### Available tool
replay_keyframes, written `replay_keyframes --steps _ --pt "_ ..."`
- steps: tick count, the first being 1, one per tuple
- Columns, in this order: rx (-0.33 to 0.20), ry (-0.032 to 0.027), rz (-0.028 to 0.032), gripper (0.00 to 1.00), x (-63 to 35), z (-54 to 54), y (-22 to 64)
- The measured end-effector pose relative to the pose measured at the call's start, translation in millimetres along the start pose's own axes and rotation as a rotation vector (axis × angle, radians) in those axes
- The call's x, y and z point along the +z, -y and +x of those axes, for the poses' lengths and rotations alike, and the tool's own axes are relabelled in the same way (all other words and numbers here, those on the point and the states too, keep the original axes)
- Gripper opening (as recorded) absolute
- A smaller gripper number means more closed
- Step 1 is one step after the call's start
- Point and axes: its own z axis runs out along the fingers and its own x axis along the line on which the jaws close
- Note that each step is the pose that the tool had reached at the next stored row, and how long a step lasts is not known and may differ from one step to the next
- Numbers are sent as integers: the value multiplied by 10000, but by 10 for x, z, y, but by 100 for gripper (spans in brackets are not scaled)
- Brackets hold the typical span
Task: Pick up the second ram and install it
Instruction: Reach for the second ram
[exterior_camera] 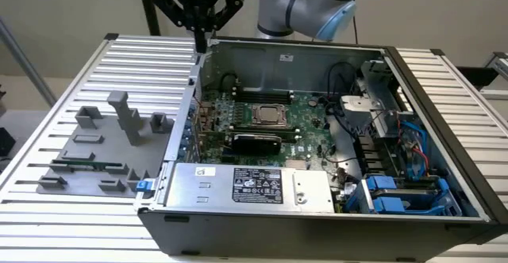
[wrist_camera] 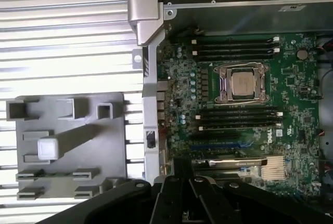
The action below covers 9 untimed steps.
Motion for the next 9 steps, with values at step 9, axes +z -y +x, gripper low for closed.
replay_keyframes --steps 9 --pt "0 13 -2 0 3 403 82"
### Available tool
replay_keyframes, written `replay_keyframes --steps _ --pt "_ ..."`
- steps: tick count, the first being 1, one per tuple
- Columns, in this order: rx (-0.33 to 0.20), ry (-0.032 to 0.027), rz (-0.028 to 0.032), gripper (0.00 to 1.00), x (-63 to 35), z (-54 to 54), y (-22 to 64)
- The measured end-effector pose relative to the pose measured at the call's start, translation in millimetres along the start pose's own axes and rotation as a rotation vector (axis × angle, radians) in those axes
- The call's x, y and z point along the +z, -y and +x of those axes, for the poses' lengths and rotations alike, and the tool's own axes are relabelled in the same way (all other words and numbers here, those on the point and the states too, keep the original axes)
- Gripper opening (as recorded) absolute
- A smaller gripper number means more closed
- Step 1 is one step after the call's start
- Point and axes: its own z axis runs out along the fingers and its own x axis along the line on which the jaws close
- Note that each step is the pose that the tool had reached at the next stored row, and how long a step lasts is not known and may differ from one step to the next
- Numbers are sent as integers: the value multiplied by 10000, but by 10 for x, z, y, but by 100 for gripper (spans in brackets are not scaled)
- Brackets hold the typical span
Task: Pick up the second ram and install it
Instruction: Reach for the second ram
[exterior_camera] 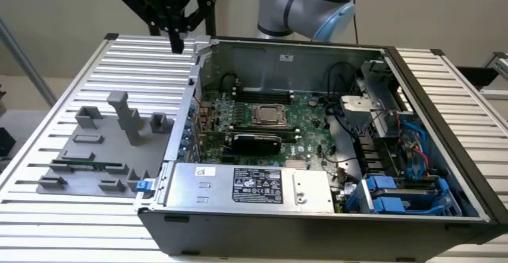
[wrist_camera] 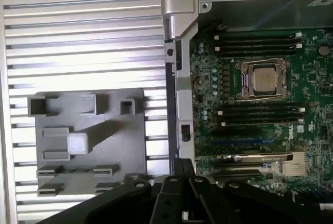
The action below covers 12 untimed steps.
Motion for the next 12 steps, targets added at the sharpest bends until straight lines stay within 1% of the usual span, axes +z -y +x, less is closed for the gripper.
replay_keyframes --steps 8,12 --pt "0 6 0 0 22 356 118" --pt "-1 7 0 0 49 499 193"
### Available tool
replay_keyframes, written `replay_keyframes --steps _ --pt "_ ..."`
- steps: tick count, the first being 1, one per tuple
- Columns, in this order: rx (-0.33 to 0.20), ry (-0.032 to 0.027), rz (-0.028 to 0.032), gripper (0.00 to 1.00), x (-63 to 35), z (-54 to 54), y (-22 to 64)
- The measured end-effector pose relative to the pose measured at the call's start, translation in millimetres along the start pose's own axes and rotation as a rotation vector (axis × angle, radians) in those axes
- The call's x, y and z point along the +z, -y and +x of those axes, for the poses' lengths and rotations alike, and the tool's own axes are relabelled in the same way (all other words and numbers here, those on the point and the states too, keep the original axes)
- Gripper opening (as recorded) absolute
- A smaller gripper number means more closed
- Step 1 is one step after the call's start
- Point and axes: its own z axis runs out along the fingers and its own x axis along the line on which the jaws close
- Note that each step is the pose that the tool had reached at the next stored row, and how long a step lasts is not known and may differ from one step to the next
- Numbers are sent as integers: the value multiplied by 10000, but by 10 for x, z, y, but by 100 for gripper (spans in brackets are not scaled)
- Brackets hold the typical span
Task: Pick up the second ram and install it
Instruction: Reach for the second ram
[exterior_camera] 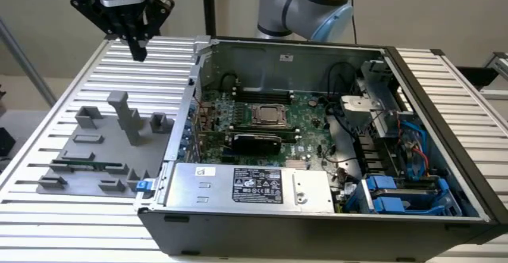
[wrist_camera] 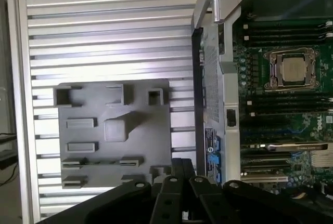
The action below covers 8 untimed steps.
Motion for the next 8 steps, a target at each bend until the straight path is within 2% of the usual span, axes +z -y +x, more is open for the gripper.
replay_keyframes --steps 8 --pt "0 0 0 0 78 299 129"
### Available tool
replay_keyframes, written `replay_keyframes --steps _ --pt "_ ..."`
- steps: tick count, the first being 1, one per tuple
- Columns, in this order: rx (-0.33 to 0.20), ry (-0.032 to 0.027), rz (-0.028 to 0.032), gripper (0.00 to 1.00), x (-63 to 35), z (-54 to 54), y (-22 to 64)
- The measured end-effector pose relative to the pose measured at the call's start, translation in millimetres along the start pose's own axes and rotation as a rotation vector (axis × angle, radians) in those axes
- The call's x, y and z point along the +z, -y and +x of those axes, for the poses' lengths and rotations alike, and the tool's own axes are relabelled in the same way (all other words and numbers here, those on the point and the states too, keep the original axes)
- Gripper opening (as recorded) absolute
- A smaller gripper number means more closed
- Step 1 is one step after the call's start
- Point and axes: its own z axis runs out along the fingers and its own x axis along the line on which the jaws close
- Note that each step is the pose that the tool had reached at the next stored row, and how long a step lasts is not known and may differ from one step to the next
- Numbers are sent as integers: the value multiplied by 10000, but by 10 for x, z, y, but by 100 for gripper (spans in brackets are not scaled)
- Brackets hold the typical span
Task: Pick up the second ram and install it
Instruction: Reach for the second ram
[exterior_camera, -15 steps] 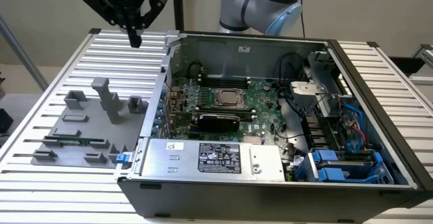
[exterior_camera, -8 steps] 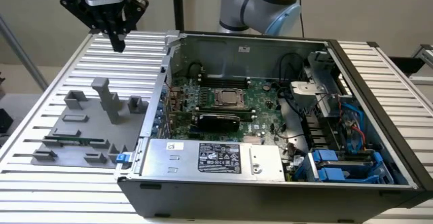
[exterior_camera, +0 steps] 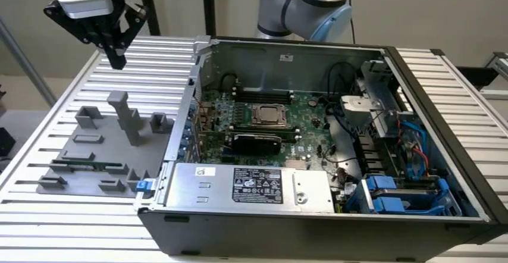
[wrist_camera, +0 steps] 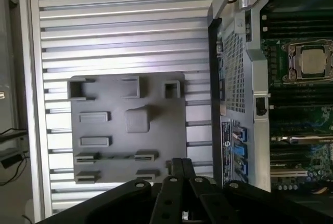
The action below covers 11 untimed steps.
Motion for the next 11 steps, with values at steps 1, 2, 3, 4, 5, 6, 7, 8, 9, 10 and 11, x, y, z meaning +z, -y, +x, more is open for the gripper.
replay_keyframes --steps 1,2,3,4,5,6,7,8,9,10,11 --pt "-1 0 0 0 14 46 13" --pt "-1 0 0 0 29 90 24" --pt "0 0 0 0 44 135 34" --pt "0 0 1 0 60 179 44" --pt "0 0 1 0 75 223 53" --pt "0 0 0 0 93 268 62" --pt "0 -1 1 0 110 312 70" --pt "-1 0 1 0 129 361 79" --pt "0 0 0 0 147 405 87" --pt "0 0 0 0 165 451 95" --pt "0 0 0 0 183 495 103"
